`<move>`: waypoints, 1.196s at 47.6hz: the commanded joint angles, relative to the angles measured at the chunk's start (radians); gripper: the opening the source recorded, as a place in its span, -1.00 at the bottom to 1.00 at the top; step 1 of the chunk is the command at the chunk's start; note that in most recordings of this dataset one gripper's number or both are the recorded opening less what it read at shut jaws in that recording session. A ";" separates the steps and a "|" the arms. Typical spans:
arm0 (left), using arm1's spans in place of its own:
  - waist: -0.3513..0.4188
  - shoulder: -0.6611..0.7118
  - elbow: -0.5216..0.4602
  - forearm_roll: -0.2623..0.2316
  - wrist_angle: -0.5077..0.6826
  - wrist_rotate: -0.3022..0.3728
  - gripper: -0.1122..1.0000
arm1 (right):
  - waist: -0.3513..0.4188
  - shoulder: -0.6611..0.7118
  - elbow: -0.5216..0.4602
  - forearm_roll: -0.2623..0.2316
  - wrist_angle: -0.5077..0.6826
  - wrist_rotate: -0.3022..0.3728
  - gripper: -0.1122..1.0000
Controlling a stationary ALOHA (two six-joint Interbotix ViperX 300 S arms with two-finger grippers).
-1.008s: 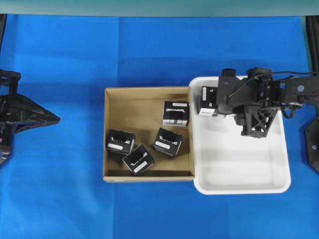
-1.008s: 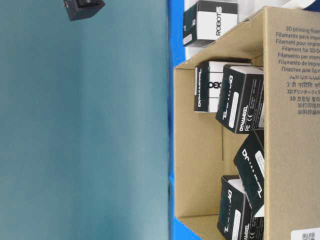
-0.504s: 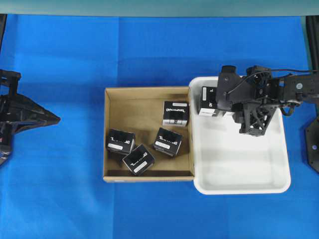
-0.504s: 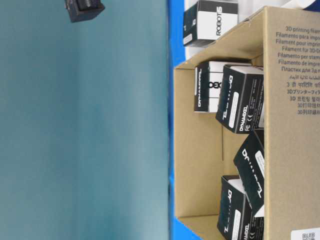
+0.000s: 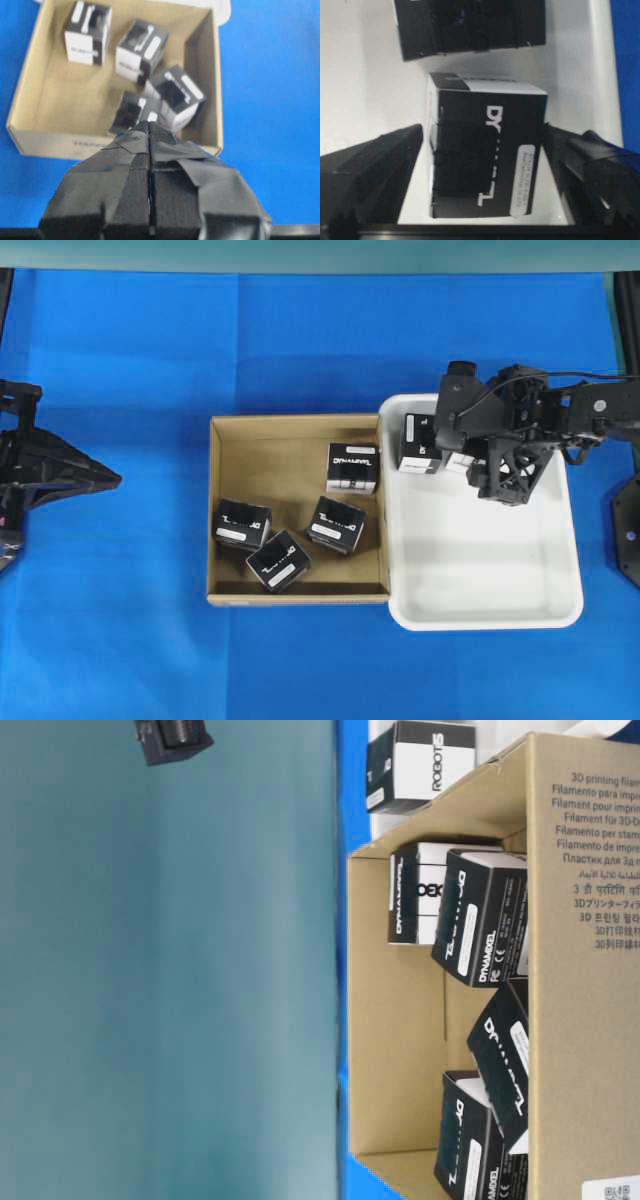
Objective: Pick a box that is randomly placed inside the cardboard box.
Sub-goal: 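Lower the box into the tray beside the other box, then open the right gripper and raise it away from the tray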
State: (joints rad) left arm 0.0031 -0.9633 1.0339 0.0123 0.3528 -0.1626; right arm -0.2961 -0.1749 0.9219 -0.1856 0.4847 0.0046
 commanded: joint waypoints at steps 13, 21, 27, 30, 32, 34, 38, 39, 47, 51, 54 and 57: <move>0.003 0.012 -0.020 0.003 -0.015 -0.002 -0.93 | 0.000 0.000 -0.002 -0.002 -0.014 0.008 0.99; 0.003 0.018 -0.018 0.003 -0.015 -0.003 -0.93 | -0.002 -0.017 -0.011 -0.002 -0.009 0.011 0.99; 0.002 0.018 -0.018 0.003 -0.015 -0.003 -0.93 | -0.011 -0.063 -0.034 -0.002 -0.005 0.015 0.99; 0.003 0.018 -0.020 0.003 -0.014 -0.003 -0.93 | -0.018 -0.097 -0.043 -0.002 -0.003 0.020 0.99; 0.003 0.018 -0.018 0.003 -0.015 -0.003 -0.93 | -0.023 -0.120 -0.049 -0.002 -0.003 0.023 0.99; 0.003 0.018 -0.018 0.003 -0.015 -0.003 -0.93 | -0.028 -0.146 -0.052 -0.002 -0.003 0.026 0.99; 0.002 0.018 -0.018 0.003 -0.015 -0.003 -0.93 | -0.034 -0.201 -0.058 -0.002 -0.003 0.029 0.99; 0.003 0.018 -0.018 0.003 -0.015 -0.003 -0.93 | -0.035 -0.224 -0.060 -0.002 -0.003 0.029 0.99; 0.003 0.018 -0.018 0.003 -0.015 -0.003 -0.93 | -0.037 -0.341 -0.058 -0.002 -0.009 0.029 0.99; 0.003 0.020 -0.017 0.003 -0.015 -0.003 -0.93 | -0.037 -0.402 -0.055 -0.002 -0.009 0.029 0.99; 0.002 0.018 -0.017 0.003 -0.015 0.000 -0.93 | -0.037 -0.451 -0.051 -0.002 -0.011 0.029 0.99; 0.002 0.018 -0.017 0.003 -0.015 0.003 -0.93 | -0.034 -0.508 -0.040 -0.002 -0.015 0.023 0.99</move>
State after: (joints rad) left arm 0.0046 -0.9511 1.0324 0.0138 0.3467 -0.1626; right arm -0.3313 -0.6320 0.8820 -0.1856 0.4817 0.0307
